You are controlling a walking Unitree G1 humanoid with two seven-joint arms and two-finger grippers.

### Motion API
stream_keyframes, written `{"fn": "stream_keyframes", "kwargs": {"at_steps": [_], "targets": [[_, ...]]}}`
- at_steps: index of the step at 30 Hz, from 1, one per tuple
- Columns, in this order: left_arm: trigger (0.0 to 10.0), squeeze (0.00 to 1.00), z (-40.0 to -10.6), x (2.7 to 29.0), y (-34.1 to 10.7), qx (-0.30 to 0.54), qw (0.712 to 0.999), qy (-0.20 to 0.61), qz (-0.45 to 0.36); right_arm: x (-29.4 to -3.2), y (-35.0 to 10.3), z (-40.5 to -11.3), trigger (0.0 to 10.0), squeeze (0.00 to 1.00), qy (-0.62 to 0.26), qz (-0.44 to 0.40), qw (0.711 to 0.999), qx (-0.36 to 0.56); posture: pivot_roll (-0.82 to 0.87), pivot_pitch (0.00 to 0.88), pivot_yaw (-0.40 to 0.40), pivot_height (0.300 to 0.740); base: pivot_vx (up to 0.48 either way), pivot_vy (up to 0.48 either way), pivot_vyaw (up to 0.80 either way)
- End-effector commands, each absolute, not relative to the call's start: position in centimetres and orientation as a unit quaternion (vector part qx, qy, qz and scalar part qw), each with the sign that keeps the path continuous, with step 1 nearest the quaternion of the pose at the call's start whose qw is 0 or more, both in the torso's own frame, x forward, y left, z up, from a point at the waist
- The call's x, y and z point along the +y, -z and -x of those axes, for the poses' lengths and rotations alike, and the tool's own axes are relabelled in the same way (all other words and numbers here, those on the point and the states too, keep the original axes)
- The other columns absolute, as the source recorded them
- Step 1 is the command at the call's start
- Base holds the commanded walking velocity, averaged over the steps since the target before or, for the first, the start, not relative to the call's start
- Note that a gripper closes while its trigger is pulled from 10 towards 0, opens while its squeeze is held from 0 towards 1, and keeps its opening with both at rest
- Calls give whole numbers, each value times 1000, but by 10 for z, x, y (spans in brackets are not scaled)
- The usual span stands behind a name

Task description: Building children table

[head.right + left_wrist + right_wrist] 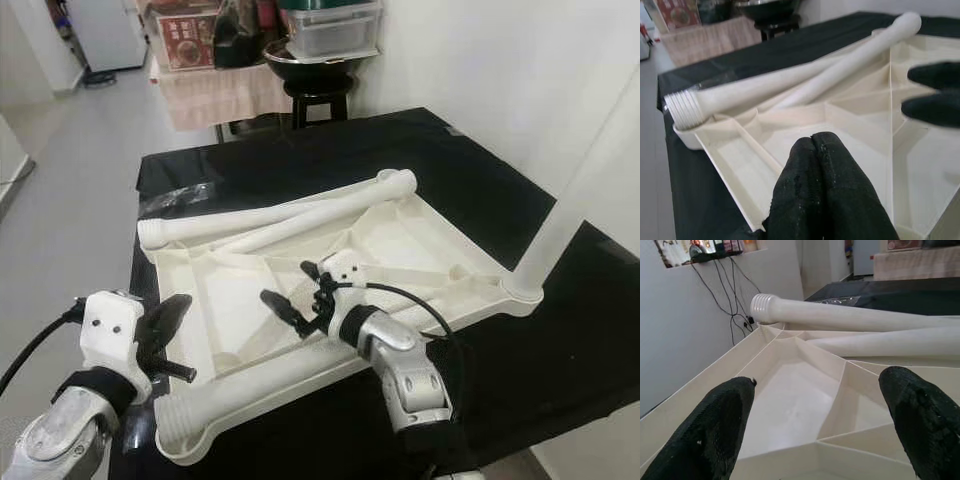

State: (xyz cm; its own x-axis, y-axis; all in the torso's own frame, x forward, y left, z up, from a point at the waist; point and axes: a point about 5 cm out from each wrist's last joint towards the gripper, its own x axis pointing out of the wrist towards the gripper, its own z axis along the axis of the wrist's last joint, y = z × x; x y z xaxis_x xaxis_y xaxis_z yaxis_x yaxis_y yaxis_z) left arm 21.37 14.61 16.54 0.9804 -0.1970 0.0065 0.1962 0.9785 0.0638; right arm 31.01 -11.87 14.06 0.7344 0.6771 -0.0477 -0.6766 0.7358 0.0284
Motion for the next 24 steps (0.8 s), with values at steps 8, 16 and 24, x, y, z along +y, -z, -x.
{"fn": "stream_keyframes", "kwargs": {"at_steps": [8, 16, 24], "targets": [[10000, 0, -216, 147, -164, -8, 995, 92, -35, -115, -139, -313, 10000, 0, -353, -12, 935, 22, -44, 21, 40, 740, -60, 0, 0], [10000, 0, -219, 154, -166, -19, 996, 72, -42, -115, -139, -315, 10000, 0, -341, -13, 940, 19, -47, 19, 41, 740, 0, 0, 0], [10000, 0, -221, 157, -161, -13, 996, 64, -52, -116, -141, -319, 10000, 0, -321, -12, 947, 14, -46, 19, 44, 740, 0, 0, 0]]}}
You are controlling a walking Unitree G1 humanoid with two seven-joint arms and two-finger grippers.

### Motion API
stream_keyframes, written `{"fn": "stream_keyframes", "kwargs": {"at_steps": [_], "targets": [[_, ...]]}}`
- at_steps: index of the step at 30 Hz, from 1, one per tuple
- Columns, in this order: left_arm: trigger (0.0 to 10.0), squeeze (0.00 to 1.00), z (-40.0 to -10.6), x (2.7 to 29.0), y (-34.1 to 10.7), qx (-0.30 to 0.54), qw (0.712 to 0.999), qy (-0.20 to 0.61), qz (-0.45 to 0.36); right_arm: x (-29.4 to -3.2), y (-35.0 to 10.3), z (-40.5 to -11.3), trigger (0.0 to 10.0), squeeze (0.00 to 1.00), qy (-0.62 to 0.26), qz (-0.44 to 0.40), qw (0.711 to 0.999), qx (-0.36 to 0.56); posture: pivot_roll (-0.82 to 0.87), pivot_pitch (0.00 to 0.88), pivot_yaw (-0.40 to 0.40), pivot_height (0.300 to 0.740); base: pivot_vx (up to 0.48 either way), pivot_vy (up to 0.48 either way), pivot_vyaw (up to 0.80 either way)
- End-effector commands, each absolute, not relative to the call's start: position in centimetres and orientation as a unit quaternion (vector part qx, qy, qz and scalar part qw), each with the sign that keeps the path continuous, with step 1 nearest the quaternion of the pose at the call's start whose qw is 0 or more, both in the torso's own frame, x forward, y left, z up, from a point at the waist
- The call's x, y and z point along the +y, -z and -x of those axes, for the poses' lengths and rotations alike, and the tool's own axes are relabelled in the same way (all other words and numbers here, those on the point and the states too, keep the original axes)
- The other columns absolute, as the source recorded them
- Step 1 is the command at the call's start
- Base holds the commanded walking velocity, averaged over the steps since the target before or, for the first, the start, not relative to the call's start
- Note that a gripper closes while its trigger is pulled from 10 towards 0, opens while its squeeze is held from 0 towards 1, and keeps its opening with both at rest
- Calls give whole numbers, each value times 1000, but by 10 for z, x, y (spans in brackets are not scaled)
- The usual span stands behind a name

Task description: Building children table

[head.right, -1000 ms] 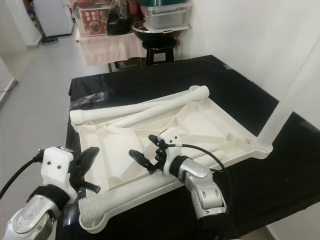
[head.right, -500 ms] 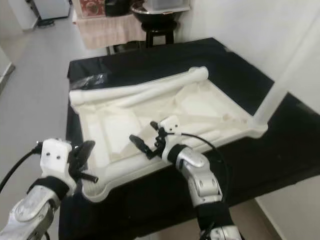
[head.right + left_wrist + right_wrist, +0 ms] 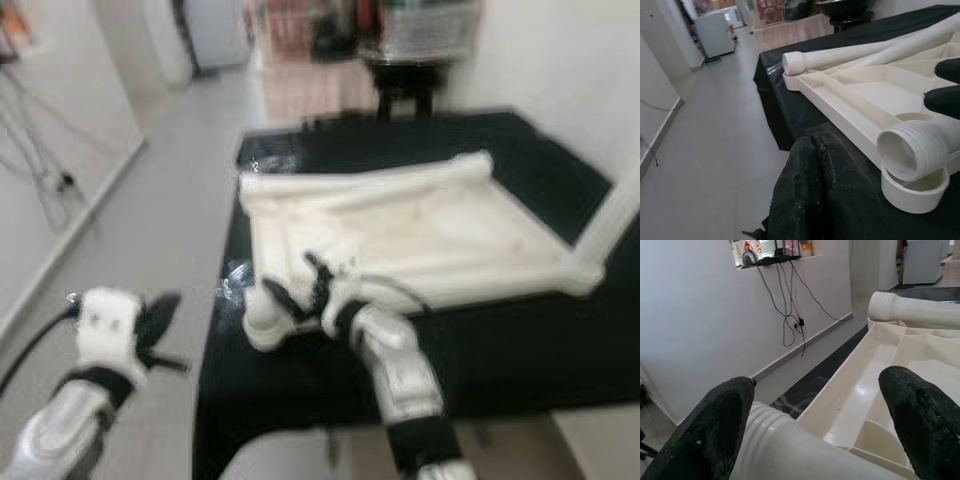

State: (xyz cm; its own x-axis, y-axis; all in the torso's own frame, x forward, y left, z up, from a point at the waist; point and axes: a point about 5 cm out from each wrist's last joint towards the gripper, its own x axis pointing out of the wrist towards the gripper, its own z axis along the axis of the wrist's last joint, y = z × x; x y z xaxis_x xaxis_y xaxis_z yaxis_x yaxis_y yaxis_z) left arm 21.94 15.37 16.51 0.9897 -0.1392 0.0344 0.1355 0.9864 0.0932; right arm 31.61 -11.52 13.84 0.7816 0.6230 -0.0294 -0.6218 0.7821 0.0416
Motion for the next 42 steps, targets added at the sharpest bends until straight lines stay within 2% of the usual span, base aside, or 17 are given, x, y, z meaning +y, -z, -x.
{"fn": "stream_keyframes", "kwargs": {"at_steps": [1, 5, 13, 14, 15, 16, 19, 23, 30, 39, 40, 42], "targets": [[10000, 0, -221, 157, -160, -11, 996, 65, -53, -116, -141, -319, 10000, 0, -318, -13, 948, 13, -46, 19, 44, 740, 0, 0, 0], [10000, 0, -222, 158, -158, -9, 996, 66, -53, -116, -141, -321, 10000, 0, -311, -12, 950, 10, -42, 15, 41, 740, 0, 0, 0], [10000, 0, -219, 154, -150, 17, 995, 94, 17, -117, -141, -326, 10000, 0, -296, -13, 955, 7, -45, 6, 42, 740, 0, 0, 0], [10000, 435, -218, 153, -150, 18, 995, 97, 27, -117, -141, -325, 10000, 0, -296, -14, 955, 8, -45, 6, 42, 740, 0, 0, 0], [10000, 918, -216, 150, -149, 22, 992, 109, 52, -117, -141, -325, 10000, 0, -297, -15, 955, 9, -43, 6, 41, 740, 0, 0, 0], [10000, 1000, -215, 148, -148, 24, 990, 117, 69, -117, -140, -325, 10000, 0, -297, -15, 955, 9, -43, 6, 41, 740, 0, 0, 0], [10000, 1000, -212, 140, -149, 34, 976, 160, 143, -117, -140, -325, 10000, 0, -298, -17, 954, 11, -43, 2, 36, 740, 0, 0, 0], [10000, 1000, -214, 141, -146, 45, 972, 175, 151, -118, -139, -326, 10000, 0, -296, -19, 955, 12, -43, 1, 34, 740, 0, 0, 0], [10000, 1000, -234, 163, -142, 63, 974, 164, 146, -118, -139, -327, 10000, 0, -291, -25, 956, 8, -48, 0, 33, 740, 0, 0, 0], [10000, 1000, -265, 164, -142, 113, 948, 244, 171, -118, -142, -326, 10000, 0, -290, -21, 957, 4, -62, 14, 30, 740, 0, 0, 0], [10000, 0, -270, 160, -143, 119, 939, 272, 172, -118, -142, -326, 10000, 0, -288, -23, 957, 3, -72, 18, 37, 740, 0, 0, 0], [10000, 0, -278, 153, -148, 126, 921, 317, 186, -119, -142, -326, 10000, 0, -284, -26, 958, 3, -80, 23, 41, 740, 0, 0, 0]]}}
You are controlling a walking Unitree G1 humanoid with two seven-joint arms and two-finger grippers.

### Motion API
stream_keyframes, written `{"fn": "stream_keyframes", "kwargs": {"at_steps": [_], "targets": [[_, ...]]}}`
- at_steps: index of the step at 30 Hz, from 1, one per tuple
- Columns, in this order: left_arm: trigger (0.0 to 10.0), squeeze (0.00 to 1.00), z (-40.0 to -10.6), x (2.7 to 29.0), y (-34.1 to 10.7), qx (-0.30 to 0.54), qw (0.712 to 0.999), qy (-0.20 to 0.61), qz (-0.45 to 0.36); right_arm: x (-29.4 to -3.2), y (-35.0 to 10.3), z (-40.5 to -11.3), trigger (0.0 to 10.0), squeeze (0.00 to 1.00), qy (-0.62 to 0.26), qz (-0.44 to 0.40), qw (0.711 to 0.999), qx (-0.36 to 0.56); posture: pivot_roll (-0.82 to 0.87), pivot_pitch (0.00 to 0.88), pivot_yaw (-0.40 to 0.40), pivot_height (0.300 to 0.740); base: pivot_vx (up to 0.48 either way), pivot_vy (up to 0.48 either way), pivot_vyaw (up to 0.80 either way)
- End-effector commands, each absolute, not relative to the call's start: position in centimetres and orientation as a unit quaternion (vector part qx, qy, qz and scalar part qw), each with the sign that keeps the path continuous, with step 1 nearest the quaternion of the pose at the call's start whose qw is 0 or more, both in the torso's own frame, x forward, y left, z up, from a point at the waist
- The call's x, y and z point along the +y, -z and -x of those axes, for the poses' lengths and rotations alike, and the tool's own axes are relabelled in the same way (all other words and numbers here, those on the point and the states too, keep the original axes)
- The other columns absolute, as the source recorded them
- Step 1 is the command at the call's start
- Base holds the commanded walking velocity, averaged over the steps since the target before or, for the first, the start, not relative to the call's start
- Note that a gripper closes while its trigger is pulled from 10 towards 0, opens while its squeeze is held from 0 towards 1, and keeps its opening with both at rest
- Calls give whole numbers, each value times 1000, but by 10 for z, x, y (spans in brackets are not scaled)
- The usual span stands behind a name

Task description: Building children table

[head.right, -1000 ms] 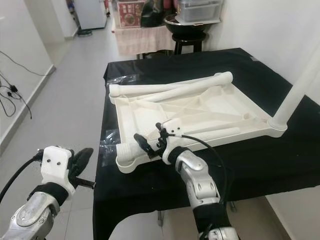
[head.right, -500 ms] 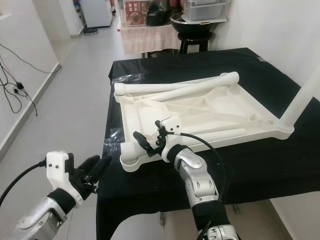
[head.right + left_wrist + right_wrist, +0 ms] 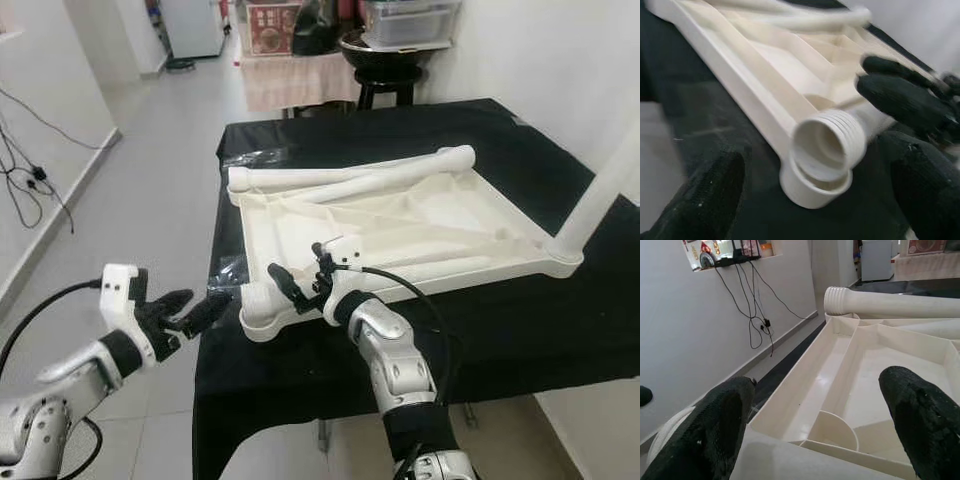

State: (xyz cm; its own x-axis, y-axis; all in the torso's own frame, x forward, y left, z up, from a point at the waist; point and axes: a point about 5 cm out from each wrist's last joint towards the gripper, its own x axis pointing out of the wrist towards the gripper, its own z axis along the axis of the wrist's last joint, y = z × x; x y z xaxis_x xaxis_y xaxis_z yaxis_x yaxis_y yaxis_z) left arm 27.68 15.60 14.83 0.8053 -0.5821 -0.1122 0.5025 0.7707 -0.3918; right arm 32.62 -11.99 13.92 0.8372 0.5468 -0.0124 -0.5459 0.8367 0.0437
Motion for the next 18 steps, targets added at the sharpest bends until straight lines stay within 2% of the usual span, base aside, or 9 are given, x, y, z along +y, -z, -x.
{"fn": "stream_keyframes", "kwargs": {"at_steps": [1, 7, 18], "targets": [[10000, 0, -282, 148, -151, 126, 912, 339, 194, -119, -142, -326, 10000, 0, -283, -28, 959, 3, -82, 24, 42, 740, 0, 0, 0], [10000, 0, -289, 133, -154, 163, 874, 414, 195, -119, -142, -324, 10000, 0, -284, -27, 958, 3, -99, 32, 50, 740, 0, 0, 0], [10000, 0, -304, 123, -145, 216, 866, 421, 164, -118, -142, -322, 10000, 0, -286, -29, 958, 4, -106, 42, 60, 740, 0, 0, 0]]}}
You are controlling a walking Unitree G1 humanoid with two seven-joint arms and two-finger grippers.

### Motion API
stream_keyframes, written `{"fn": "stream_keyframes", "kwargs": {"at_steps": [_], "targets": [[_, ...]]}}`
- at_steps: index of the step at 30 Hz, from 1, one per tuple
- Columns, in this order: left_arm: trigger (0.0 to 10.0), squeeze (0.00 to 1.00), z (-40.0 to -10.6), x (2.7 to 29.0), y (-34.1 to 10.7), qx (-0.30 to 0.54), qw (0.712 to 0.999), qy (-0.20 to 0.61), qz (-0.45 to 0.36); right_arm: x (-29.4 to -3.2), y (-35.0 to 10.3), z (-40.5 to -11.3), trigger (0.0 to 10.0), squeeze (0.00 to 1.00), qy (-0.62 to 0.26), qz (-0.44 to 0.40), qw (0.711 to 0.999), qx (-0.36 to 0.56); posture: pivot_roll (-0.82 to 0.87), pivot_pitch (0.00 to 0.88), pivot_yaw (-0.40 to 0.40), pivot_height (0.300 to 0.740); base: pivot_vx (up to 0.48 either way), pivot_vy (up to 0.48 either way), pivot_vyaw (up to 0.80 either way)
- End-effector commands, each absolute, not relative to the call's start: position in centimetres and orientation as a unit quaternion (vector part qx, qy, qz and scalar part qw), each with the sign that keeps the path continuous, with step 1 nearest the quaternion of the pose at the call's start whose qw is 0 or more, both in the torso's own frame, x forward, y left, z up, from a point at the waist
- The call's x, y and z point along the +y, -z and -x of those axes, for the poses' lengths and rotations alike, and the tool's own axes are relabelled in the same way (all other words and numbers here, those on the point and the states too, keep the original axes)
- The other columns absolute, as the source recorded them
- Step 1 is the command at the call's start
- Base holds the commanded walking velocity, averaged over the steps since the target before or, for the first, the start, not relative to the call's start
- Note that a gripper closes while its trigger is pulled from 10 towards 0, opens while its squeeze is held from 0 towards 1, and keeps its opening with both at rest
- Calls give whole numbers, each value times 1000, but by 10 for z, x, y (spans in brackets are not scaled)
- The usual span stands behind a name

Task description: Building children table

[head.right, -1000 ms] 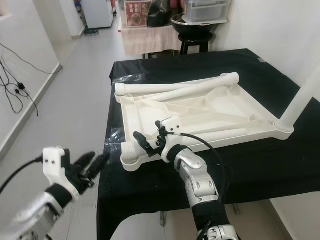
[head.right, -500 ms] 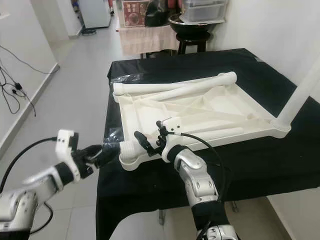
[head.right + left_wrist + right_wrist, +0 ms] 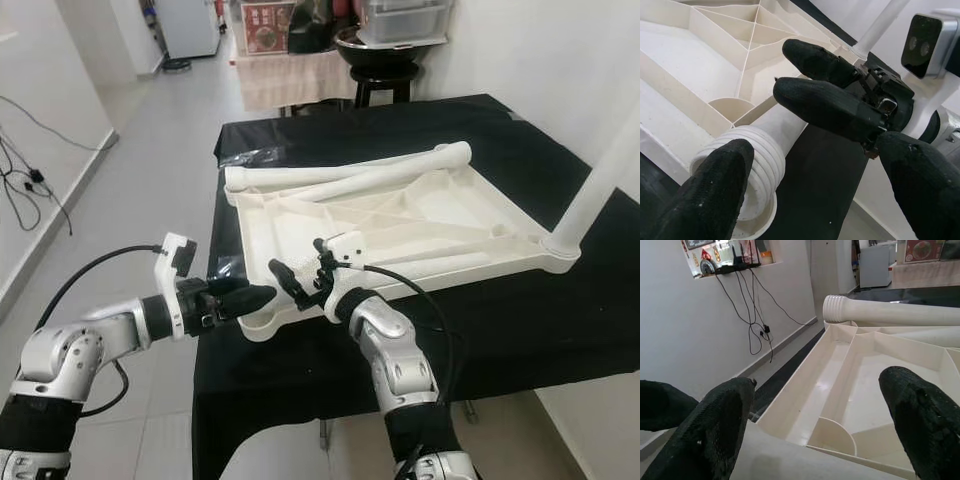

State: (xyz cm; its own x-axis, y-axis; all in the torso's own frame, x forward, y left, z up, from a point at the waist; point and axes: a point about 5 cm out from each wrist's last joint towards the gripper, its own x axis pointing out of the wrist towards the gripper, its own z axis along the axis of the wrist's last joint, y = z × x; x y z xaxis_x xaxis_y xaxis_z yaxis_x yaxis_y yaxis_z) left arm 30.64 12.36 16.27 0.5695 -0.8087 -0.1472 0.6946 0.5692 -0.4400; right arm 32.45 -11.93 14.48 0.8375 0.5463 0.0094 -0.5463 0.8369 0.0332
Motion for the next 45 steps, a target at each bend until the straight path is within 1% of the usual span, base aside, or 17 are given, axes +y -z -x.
{"fn": "stream_keyframes", "kwargs": {"at_steps": [1, 2, 5, 7, 9, 12, 16, 17, 18, 19, 21, 22, 26, 34, 35, 43, 45], "targets": [[10000, 0, -304, 122, -145, 219, 867, 419, 158, -117, -142, -322, 10000, 0, -286, -29, 958, 5, -106, 42, 60, 740, 0, 0, 0], [10000, 0, -305, 123, -147, 214, 872, 415, 149, -117, -142, -322, 10000, 0, -286, -29, 958, 5, -104, 43, 60, 740, 0, 0, 0], [10000, 0, -305, 123, -147, 214, 872, 415, 149, -117, -142, -322, 10000, 0, -286, -29, 958, 5, -104, 43, 60, 740, 0, 0, 0], [10000, 0, -304, 121, -157, 198, 876, 416, 140, -117, -142, -321, 10000, 0, -287, -31, 957, 7, -100, 43, 60, 740, 0, 0, 0], [10000, 0, -304, 121, -157, 198, 876, 416, 140, -117, -142, -321, 10000, 0, -287, -31, 957, 7, -100, 43, 60, 740, 0, 0, 0], [10000, 0, -296, 113, -170, 172, 875, 437, 118, -117, -142, -322, 10000, 0, -289, -33, 957, 8, -98, 44, 59, 740, 0, 0, 0], [10000, 0, -292, 109, -174, 167, 873, 444, 113, -117, -142, -322, 10000, 0, -289, -33, 957, 9, -98, 44, 58, 740, 0, 0, 0], [10000, 0, -289, 108, -175, 171, 881, 432, 88, -117, -142, -322, 10000, 0, -290, -34, 956, 10, -98, 44, 56, 740, 0, 0, 0], [10000, 0, -289, 108, -175, 171, 881, 432, 88, -117, -142, -322, 10000, 0, -290, -34, 956, 10, -98, 44, 56, 740, 0, 0, 0], [10000, 0, -287, 110, -176, 176, 890, 415, 69, -116, -141, -321, 10000, 0, -291, -34, 956, 11, -98, 44, 56, 740, 0, 0, 0], [10000, 0, -287, 110, -176, 176, 890, 415, 69, -116, -141, -321, 10000, 0, -291, -34, 956, 11, -98, 44, 56, 740, 0, 0, 0], [10000, 0, -287, 112, -174, 184, 897, 398, 58, -116, -141, -321, 10000, 0, -292, -35, 956, 13, -98, 44, 56, 740, 0, 0, 0], [10000, 0, -286, 114, -170, 192, 904, 380, 47, -116, -141, -321, 10000, 0, -293, -36, 955, 14, -96, 45, 53, 740, 0, 0, 0], [10000, 0, -285, 114, -171, 189, 912, 362, 46, -116, -140, -321, 10000, 0, -294, -36, 955, 16, -99, 42, 54, 740, 0, 0, 0], [10000, 0, -286, 112, -175, 175, 916, 357, 50, -116, -140, -321, 10000, 0, -295, -36, 955, 16, -98, 42, 54, 740, 0, 0, 0], [10000, 0, -285, 106, -193, 121, 920, 365, 78, -116, -140, -320, 10000, 0, -297, -36, 954, 17, -103, 37, 55, 740, 0, 0, 0], [10000, 0, -286, 108, -199, 106, 928, 347, 86, -116, -139, -320, 10000, 0, -298, -37, 954, 18, -99, 35, 55, 740, 0, 0, 0]]}}
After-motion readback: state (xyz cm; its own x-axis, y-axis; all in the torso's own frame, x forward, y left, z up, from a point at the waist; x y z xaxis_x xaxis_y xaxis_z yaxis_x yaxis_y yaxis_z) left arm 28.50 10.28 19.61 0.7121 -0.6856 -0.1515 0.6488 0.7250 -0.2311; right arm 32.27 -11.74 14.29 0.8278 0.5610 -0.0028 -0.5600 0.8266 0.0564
